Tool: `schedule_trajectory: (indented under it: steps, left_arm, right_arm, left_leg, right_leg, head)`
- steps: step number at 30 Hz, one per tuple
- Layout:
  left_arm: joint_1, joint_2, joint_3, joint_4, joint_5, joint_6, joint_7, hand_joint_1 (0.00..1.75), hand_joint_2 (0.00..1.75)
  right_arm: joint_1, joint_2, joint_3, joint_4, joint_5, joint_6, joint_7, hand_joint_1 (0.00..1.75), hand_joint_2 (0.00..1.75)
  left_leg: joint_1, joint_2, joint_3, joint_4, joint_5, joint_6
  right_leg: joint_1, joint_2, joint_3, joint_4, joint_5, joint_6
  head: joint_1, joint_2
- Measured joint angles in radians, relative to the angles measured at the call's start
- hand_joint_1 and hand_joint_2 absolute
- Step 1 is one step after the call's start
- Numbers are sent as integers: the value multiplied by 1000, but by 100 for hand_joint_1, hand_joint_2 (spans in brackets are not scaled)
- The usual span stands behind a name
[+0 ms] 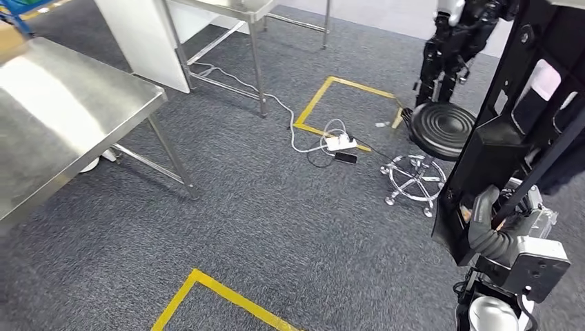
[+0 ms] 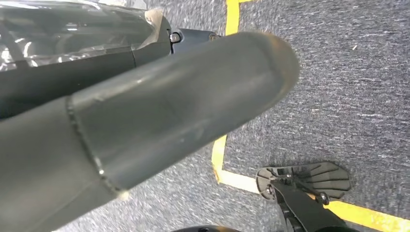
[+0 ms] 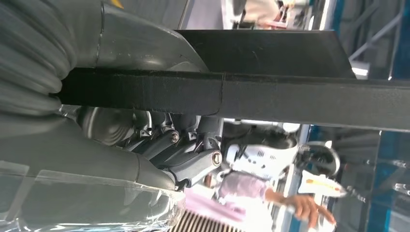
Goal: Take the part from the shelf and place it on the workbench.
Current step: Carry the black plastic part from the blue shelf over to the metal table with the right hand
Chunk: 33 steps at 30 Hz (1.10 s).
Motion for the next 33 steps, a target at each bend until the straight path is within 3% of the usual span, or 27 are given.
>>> schedule_trajectory:
  steps: [1, 3, 5, 7, 9, 10, 11, 12, 14, 16, 17, 19, 21, 23, 25, 26, 28, 29, 30, 32, 33]
  left_arm:
    - [0, 1, 0, 0, -2, 0, 0, 0, 0]
    - [4, 2, 0, 0, -4, 1, -1, 0, 0]
    - [8, 3, 0, 0, -6, 3, -1, 0, 0]
    - [6, 3, 0, 0, -6, 4, 0, 0, 0]
    - [3, 2, 0, 0, -6, 4, 0, 0, 0]
    - [3, 2, 0, 0, -6, 4, 0, 0, 0]
    - [3, 2, 0, 0, -6, 4, 1, 0, 0]
    - [4, 2, 0, 0, -6, 4, 1, 0, 0]
    - [2, 4, 0, 0, -6, 3, 2, 0, 0]
    - [-2, 6, 0, 0, -6, 3, 2, 0, 0]
    - [-3, 7, 0, -1, -7, 3, 2, 0, 0]
    - [0, 6, 0, 0, -7, 3, 2, 0, 0]
    - [1, 5, 0, 0, -7, 3, 2, 0, 0]
    - [-3, 3, 1, 0, -7, 3, 3, 0, 0]
    - [-3, 0, 0, 0, -7, 2, 3, 0, 0]
    - [-1, -1, 0, 0, -7, 2, 3, 0, 0]
    - [1, -2, 1, 0, -7, 2, 3, 0, 0]
    - [1, -1, 1, 0, -7, 2, 3, 0, 0]
    - [1, 0, 1, 0, -7, 2, 3, 0, 0]
    - [2, 2, 1, 0, -6, 3, 3, 0, 0]
    - [3, 2, 1, 0, -6, 3, 3, 0, 0]
  right_arm:
    - [0, -1, 0, 1, -1, -1, 1, 175, 175]
    - [0, -1, 1, 3, -1, -5, 3, 175, 175]
    - [-1, -1, 3, 4, -2, -10, 3, 175, 175]
    - [1, -1, 5, 5, -2, -11, 3, 175, 175]
    - [4, -2, 6, 6, -2, -11, 4, 175, 175]
    - [5, -1, 6, 6, -2, -12, 4, 175, 175]
    - [5, -1, 7, 6, -2, -12, 5, 175, 175]
    - [4, -1, 7, 7, -2, -12, 7, 175, 175]
    - [3, -1, 8, 7, -2, -12, 9, 175, 175]
    - [3, 0, 8, 7, -2, -12, 10, 175, 175]
    - [3, 0, 9, 7, -2, -12, 11, 175, 175]
    - [2, 3, 10, 6, -2, -12, 12, 175, 175]
    - [1, 4, 10, 5, -2, -14, 12, 175, 175]
    - [4, 2, 10, 6, -2, -15, 13, 175, 175]
    - [7, -1, 10, 8, -2, -16, 14, 175, 175]
    - [8, -1, 10, 9, -2, -16, 14, 175, 175]
    - [8, -2, 10, 9, -2, -16, 14, 175, 175]
    - [8, -2, 10, 10, -2, -16, 14, 175, 175]
    - [7, -2, 10, 11, -2, -16, 14, 175, 175]
    - [4, -3, 11, 15, -1, -16, 14, 175, 175]
    - [3, -3, 11, 17, -1, -16, 15, 175, 175]
  left_leg:
    - [-1, -9, -6, 2, 1, -8]
    - [1, -22, -14, 0, 7, -19]
    - [2, 15, -27, 23, -7, -25]
    - [1, 74, -72, 120, -63, -29]
    - [1, 94, -133, 248, -121, -29]
    - [1, 95, -147, 279, -128, -27]
    - [-1, 97, -144, 277, -119, -23]
    - [-3, 102, -119, 235, -94, -16]
    - [-18, 149, -44, 103, -41, 6]
    - [-35, 189, -5, 24, -23, 23]
    - [-40, 191, -4, 16, -26, 26]
    - [-37, 165, 1, 2, -16, 32]
    - [-27, 140, 12, -19, -2, 40]
    - [-19, 113, 16, -27, 5, 46]
    - [-16, 82, 15, -26, 7, 46]
    - [-15, 67, 15, -25, 7, 44]
    - [-8, 37, 14, -19, 5, 34]
    - [-6, 23, 11, -13, 2, 27]
    - [-5, 11, 7, -7, -1, 19]
    - [-7, -5, -3, 0, -2, 4]
    - [-6, -13, -8, 0, -1, -1]
  right_leg:
    - [0, 9, 7, -16, 2, -7]
    - [4, -8, 6, -15, 7, -27]
    - [4, -28, 6, -16, 10, -42]
    - [9, -50, 6, -17, 10, -54]
    - [18, -77, 5, -17, 8, -61]
    - [22, -90, 5, -17, 6, -63]
    - [26, -103, 6, -17, 5, -64]
    - [29, -116, 7, -17, 4, -66]
    - [35, -139, 12, -17, 0, -68]
    - [39, -160, 13, -17, -3, -66]
    - [40, -171, 14, -19, -4, -63]
    - [41, -183, 18, -20, -7, -58]
    - [41, -141, 2, 22, -32, -55]
    - [34, -82, -53, 135, -79, -56]
    - [27, -64, -106, 232, -105, -47]
    - [23, -62, -111, 234, -97, -38]
    - [10, -50, -70, 132, -42, -12]
    - [4, -30, -41, 66, -16, -1]
    - [0, -14, -18, 15, 3, 1]
    - [2, 1, -4, -17, 13, -12]
    - [4, -9, -4, -18, 15, -23]
  head:
    - [-1, 0]
    - [-4, 0]
    - [-7, 0]
    - [-11, 0]
    - [-12, 0]
    - [-12, 0]
    - [-12, 0]
    - [-12, 0]
    - [-11, 0]
    - [-11, 0]
    - [-11, 0]
    - [-12, 0]
    - [-10, 0]
    - [-7, 0]
    - [-6, 0]
    - [-6, 0]
    - [-6, 0]
    - [-5, 0]
    - [-3, 0]
    - [-3, 0]
    - [-4, 0]
